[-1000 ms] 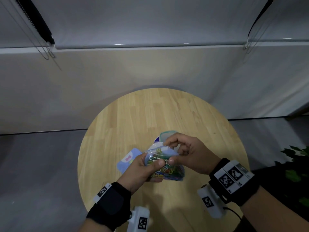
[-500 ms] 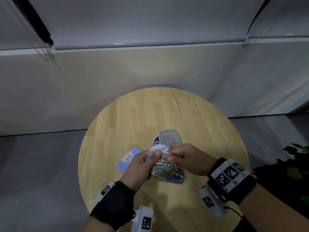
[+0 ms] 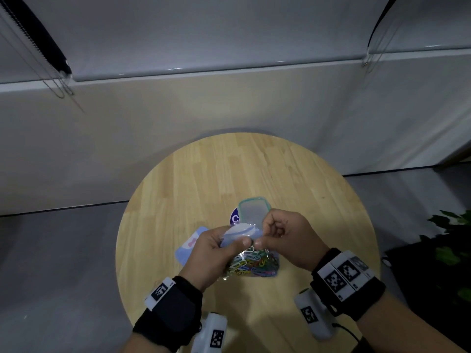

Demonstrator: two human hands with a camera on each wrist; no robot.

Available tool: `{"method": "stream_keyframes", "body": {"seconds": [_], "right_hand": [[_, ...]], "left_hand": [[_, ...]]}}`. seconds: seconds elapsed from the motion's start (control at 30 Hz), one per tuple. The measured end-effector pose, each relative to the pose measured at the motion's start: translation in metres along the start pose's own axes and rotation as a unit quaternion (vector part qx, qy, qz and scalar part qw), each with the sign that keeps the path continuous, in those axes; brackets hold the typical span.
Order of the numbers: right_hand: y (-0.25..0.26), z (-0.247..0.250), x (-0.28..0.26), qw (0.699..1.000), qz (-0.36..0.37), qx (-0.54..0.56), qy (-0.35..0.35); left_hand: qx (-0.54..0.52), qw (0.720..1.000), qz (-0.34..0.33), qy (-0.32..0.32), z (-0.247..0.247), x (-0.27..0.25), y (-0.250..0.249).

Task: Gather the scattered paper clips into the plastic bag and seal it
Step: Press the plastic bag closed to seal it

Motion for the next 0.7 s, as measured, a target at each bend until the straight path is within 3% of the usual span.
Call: {"method": "stream_keyframes", "body": {"seconds": [0.23,0.33,0.5,0.7], "right_hand": [[-0.005,0.012,0.001,0.996,-0.066,0.054,0.003],[-0.004,0.005,0.000,0.998,-0.053,-0.004,0.040],[0.001,0.003,-0.001,0.993,-0.014,-0.110,0.028],[0.013,-0.004,-0.005,0.989,0.031,-0.140,0.034]], "left_hand": [[-0.022,0.999,0.003,-0.038,0.015,0.000,-0.004],[-0.023,0.999,0.006,-0.042,0.012,-0.003,-0.001],[0.042,0.998,0.010,-0.050,0.012,0.000,0.002],[0.113,0.993,-0.002,-0.043,0.009,-0.001,-0.005]]}}
Point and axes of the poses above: each hand's wrist, its own x-axis towards the middle knuckle, its own z-axis out of the back of the hand, y = z × x, the point moved 9 cm from there along x, towards the middle knuckle, and after that the axes turned 14 degrees about z, right-handed, at the moved point
